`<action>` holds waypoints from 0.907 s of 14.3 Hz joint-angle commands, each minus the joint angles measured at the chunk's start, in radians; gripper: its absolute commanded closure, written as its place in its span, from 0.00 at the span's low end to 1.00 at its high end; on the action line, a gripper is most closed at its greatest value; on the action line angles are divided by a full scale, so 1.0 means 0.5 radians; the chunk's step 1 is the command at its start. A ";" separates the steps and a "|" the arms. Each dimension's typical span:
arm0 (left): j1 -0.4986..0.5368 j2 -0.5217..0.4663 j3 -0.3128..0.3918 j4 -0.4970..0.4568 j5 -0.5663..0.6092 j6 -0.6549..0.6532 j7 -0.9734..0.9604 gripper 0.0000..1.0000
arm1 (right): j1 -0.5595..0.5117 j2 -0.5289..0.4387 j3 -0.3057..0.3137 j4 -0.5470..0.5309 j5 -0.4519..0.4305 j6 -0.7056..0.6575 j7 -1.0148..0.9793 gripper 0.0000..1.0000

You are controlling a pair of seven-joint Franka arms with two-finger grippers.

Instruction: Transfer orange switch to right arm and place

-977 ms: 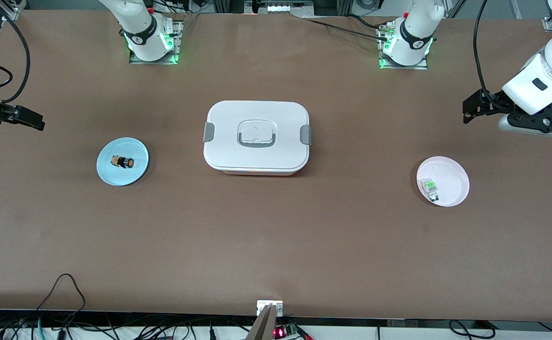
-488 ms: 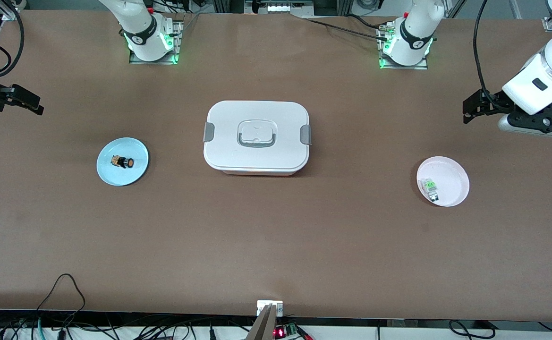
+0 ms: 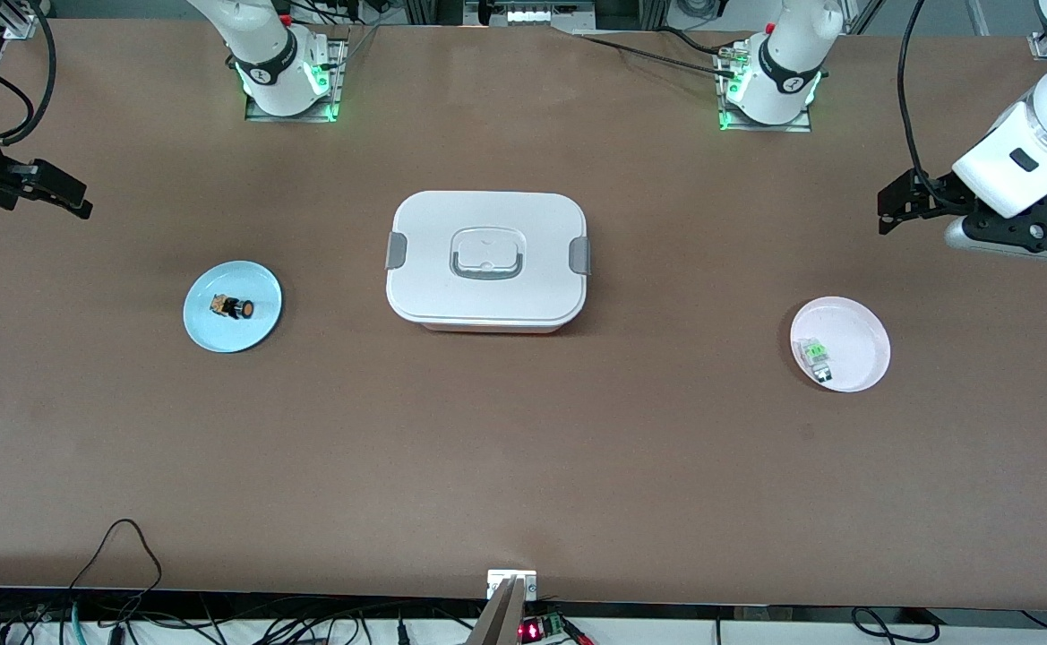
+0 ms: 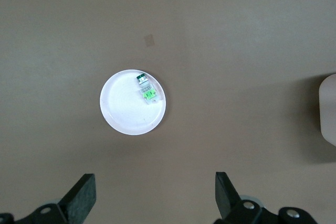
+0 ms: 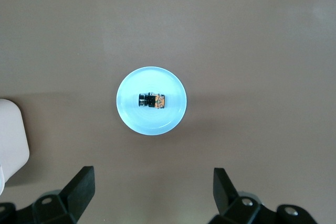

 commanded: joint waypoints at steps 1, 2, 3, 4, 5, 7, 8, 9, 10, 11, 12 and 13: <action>0.003 0.018 0.004 0.048 -0.024 -0.039 0.017 0.00 | -0.003 -0.005 -0.010 0.073 0.026 -0.038 -0.002 0.00; 0.003 0.015 0.004 0.051 -0.024 -0.039 0.017 0.00 | -0.003 -0.008 -0.013 0.085 0.020 -0.041 -0.005 0.00; 0.003 0.018 0.004 0.051 -0.024 -0.039 0.017 0.00 | -0.003 -0.011 -0.007 0.107 0.017 -0.053 -0.006 0.00; 0.003 0.015 0.004 0.048 -0.024 -0.039 0.017 0.00 | -0.003 -0.011 -0.004 0.143 0.017 -0.084 -0.006 0.00; 0.003 0.018 0.004 0.051 -0.024 -0.039 0.017 0.00 | -0.003 -0.002 -0.007 0.192 0.017 -0.115 -0.009 0.00; 0.003 0.018 0.004 0.051 -0.024 -0.039 0.017 0.00 | -0.006 -0.001 -0.010 0.245 0.017 -0.155 -0.009 0.00; 0.003 0.018 0.004 0.048 -0.024 -0.039 0.017 0.00 | -0.009 0.005 -0.013 0.245 0.017 -0.155 -0.018 0.00; 0.003 0.015 0.004 0.048 -0.024 -0.039 0.017 0.00 | -0.009 0.035 -0.013 0.245 0.017 -0.155 -0.036 0.00; 0.003 0.015 0.004 0.048 -0.024 -0.039 0.017 0.00 | -0.009 0.051 -0.013 0.245 0.017 -0.155 -0.036 0.00; 0.003 0.018 0.004 0.051 -0.024 -0.039 0.017 0.00 | -0.006 0.069 -0.013 0.245 0.023 -0.152 -0.030 0.00; 0.003 0.018 0.004 0.048 -0.024 -0.039 0.017 0.00 | -0.006 0.069 -0.010 0.245 0.032 -0.152 -0.012 0.00; 0.003 0.018 0.004 0.048 -0.024 -0.039 0.017 0.00 | -0.006 0.069 -0.010 0.245 0.032 -0.152 -0.018 0.00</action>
